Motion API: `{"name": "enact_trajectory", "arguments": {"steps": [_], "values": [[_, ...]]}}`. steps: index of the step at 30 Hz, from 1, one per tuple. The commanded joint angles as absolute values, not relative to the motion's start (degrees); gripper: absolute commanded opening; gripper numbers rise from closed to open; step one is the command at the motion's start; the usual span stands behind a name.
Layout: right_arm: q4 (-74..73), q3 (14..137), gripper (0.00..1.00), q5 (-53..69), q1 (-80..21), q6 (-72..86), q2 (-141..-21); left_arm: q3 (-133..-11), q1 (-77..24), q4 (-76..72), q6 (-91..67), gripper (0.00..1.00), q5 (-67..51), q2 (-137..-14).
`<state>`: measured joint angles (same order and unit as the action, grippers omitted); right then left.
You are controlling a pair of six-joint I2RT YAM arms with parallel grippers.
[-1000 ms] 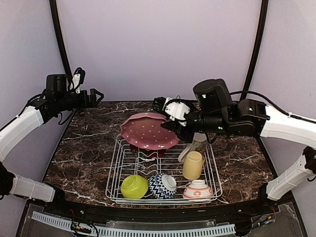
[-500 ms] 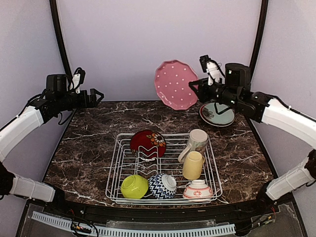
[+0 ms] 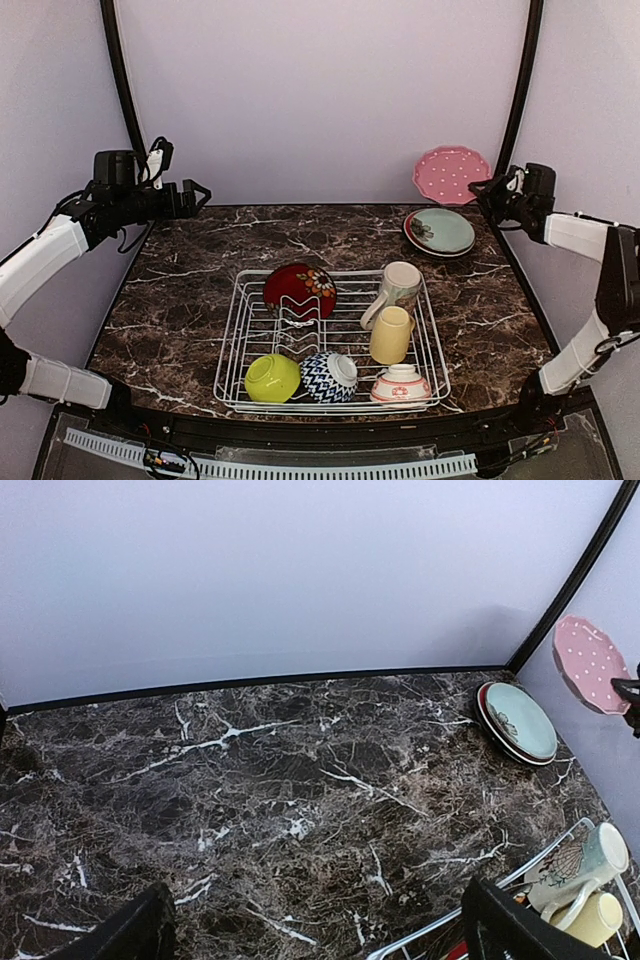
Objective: Unload the mixed dishes from the dish rack
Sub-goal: Place the plate with another plate.
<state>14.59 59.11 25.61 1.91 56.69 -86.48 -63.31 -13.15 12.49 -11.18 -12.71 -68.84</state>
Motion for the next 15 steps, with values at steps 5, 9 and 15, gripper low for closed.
{"name": "enact_trajectory", "arguments": {"steps": [5, 9, 15], "values": [[35.11, 58.29, 0.00, 38.14, 9.52, 67.27, -96.83, -62.35, -13.49, 12.74, -11.67, 0.99, -13.61, -69.51], [34.31, 59.37, 0.00, 39.36, 10.88, 66.08, -101.38, -62.33, -13.45, 12.73, -11.69, 0.99, -13.66, -69.75], [32.82, 61.43, 0.00, 41.44, 10.81, 62.84, -106.14, -62.37, -13.45, 12.67, -12.14, 0.99, -14.18, -70.11]]}}
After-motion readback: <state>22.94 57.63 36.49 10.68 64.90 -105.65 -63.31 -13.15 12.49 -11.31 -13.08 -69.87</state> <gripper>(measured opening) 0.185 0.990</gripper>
